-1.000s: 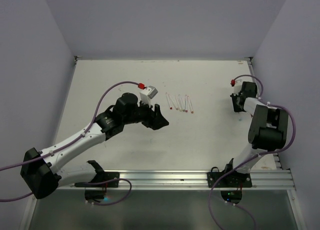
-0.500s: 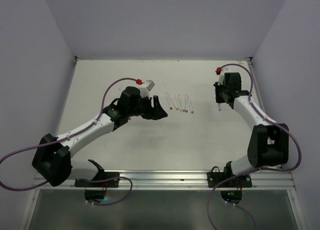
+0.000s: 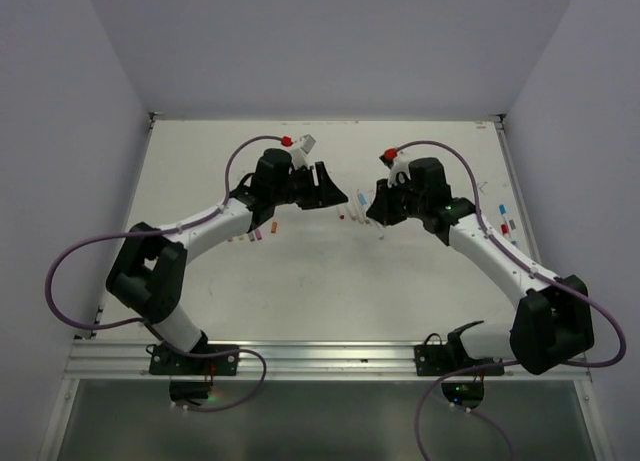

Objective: Open the pen caps

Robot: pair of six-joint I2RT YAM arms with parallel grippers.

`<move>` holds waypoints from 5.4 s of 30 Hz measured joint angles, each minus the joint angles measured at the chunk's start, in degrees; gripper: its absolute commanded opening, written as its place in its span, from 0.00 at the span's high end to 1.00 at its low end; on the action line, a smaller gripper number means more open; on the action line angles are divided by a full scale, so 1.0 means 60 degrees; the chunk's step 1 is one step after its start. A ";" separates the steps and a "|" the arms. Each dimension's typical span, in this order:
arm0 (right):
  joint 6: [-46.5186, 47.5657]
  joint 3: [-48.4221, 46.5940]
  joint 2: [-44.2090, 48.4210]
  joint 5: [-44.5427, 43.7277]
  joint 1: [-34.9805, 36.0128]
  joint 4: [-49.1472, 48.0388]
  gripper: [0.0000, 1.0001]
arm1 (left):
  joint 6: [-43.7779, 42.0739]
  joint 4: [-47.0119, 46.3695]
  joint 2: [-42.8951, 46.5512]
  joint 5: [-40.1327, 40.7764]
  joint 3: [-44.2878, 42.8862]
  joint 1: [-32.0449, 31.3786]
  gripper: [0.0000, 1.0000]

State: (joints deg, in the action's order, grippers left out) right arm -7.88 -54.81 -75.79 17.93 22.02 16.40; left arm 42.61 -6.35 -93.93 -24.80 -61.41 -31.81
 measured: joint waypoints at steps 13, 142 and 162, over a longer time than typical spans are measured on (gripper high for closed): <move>-0.1038 0.0386 0.0029 0.0688 0.0692 -0.1271 1.00 | 0.0732 -0.0696 -0.0328 -0.0353 -0.0306 0.0095 0.40; -0.0339 -0.1494 -0.4324 -0.4969 -0.0004 0.0244 1.00 | -0.0896 0.3348 -0.1676 0.4692 -0.0397 0.0175 1.00; -0.0240 -0.1825 -0.4827 -0.5064 -0.0007 -0.0033 0.69 | -0.1297 0.3362 -0.1909 0.6073 -0.0215 0.0310 0.68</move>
State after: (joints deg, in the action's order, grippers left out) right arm -9.32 -65.76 -104.75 -12.45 21.98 16.21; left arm 34.83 13.82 -105.38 11.64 -62.70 -29.95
